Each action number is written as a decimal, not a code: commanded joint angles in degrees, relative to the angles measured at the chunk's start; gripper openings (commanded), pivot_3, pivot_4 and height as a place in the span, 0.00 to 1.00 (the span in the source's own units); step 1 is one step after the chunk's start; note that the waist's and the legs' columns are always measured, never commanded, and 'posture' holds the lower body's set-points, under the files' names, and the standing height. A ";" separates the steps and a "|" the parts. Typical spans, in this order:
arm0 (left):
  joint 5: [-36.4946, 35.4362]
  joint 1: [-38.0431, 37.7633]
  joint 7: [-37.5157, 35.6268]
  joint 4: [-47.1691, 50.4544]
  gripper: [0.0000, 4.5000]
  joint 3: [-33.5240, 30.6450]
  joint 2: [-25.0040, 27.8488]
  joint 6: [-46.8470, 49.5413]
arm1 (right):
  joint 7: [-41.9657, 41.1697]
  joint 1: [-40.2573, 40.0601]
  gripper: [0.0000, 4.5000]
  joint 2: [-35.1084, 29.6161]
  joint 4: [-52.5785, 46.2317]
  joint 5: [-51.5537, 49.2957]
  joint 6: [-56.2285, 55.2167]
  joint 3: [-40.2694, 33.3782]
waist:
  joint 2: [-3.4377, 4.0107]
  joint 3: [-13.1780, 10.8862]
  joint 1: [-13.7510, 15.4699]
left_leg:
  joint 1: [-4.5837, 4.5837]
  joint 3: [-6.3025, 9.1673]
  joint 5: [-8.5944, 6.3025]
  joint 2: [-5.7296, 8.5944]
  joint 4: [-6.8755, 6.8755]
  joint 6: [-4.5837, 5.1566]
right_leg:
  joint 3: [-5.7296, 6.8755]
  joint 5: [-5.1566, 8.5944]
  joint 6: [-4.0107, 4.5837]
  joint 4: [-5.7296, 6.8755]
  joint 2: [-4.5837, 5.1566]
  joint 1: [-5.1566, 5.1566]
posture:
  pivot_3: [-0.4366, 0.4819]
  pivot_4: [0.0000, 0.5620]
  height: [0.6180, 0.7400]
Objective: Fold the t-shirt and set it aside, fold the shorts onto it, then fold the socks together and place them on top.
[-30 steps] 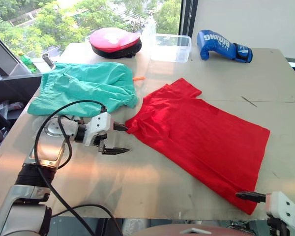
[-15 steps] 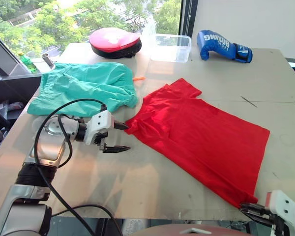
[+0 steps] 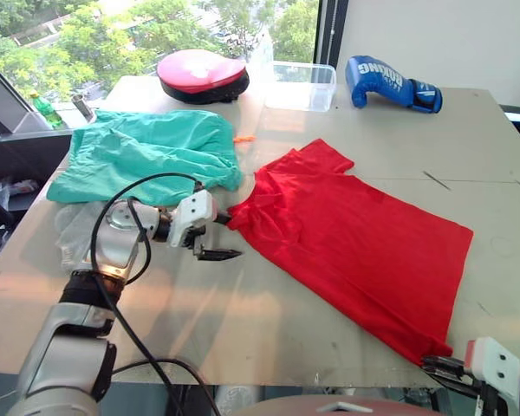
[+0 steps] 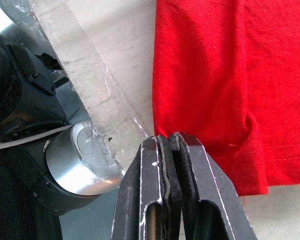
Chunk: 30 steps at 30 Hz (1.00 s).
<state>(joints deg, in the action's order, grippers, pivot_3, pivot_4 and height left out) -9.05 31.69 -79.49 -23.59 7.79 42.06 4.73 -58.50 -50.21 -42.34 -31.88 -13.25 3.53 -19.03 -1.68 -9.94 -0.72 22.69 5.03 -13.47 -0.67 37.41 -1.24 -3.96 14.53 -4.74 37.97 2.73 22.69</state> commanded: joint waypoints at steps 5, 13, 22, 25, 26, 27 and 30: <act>0.25 3.90 -0.11 -5.84 0.84 -0.68 -0.61 -0.72 | 1.29 0.73 0.00 -0.24 2.91 2.21 -0.22 0.53 | -0.03 0.02 -0.08 | -0.02 0.00 0.00 0.00 -0.01 0.00 | 0.00 -0.03 -0.05 0.00 -0.01 0.00 | 0.48 0.27 0.93; 0.92 6.19 -0.46 -9.79 0.13 -0.75 -0.84 -1.59 | 1.59 2.57 0.00 -0.66 3.31 2.43 0.10 1.53 | -0.25 0.15 -0.25 | -0.05 0.00 0.00 -0.01 0.00 0.00 | 0.00 -0.09 -0.14 0.00 -0.01 -0.01 | 0.48 0.27 0.93; 0.72 5.00 -3.29 -9.65 0.01 -1.26 1.99 -1.94 | 0.51 5.32 0.00 -2.58 5.37 1.69 0.30 0.16 | -0.30 0.18 -0.36 | -0.05 0.00 0.00 -0.02 0.00 0.00 | 0.00 -0.14 -0.08 0.00 -0.02 -0.01 | 0.48 0.27 0.93; -1.23 2.80 -5.96 -6.18 0.01 -1.96 4.15 1.65 | -0.44 7.42 0.00 -4.44 8.02 1.41 0.05 -1.47 | -0.29 0.18 -0.48 | -0.05 -0.02 0.00 -0.02 0.00 0.00 | 0.00 -0.14 -0.07 0.00 -0.01 -0.01 | 0.48 0.27 0.93; -1.88 1.82 -6.71 -4.75 0.01 -2.22 4.92 3.27 | -0.91 8.22 0.00 -5.26 9.18 1.33 -0.06 -2.03 | -0.28 0.18 -0.43 | -0.05 -0.03 0.00 -0.02 0.00 0.00 | -0.01 -0.14 -0.07 0.00 -0.01 -0.02 | 0.48 0.27 0.93; -2.57 0.67 -7.38 -3.19 0.01 -2.49 5.78 4.95 | -1.41 9.11 0.00 -6.24 10.52 1.36 -0.28 -2.66 | -0.27 0.17 -0.34 | -0.04 -0.03 0.00 -0.01 0.00 0.00 | -0.01 -0.14 -0.06 -0.01 0.00 -0.02 | 0.48 0.27 0.93; -4.63 -2.60 -8.75 1.50 0.01 -3.24 7.83 9.24 | -2.99 11.46 0.00 -9.17 14.58 1.73 -1.91 -4.08 | -0.27 0.17 0.02 | -0.03 -0.03 0.00 0.00 0.00 0.00 | -0.01 -0.14 -0.05 -0.02 0.02 -0.03 | 0.48 0.27 0.93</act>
<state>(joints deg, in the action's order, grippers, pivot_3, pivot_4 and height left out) -11.92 29.10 -87.48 -24.81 6.68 48.51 12.32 -61.20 -38.50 -50.89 -20.53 -13.33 1.58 -21.22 -1.95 -9.77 -0.70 22.67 5.02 -13.47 -0.65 37.41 -1.25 -3.97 14.39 -4.79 37.94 2.77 22.66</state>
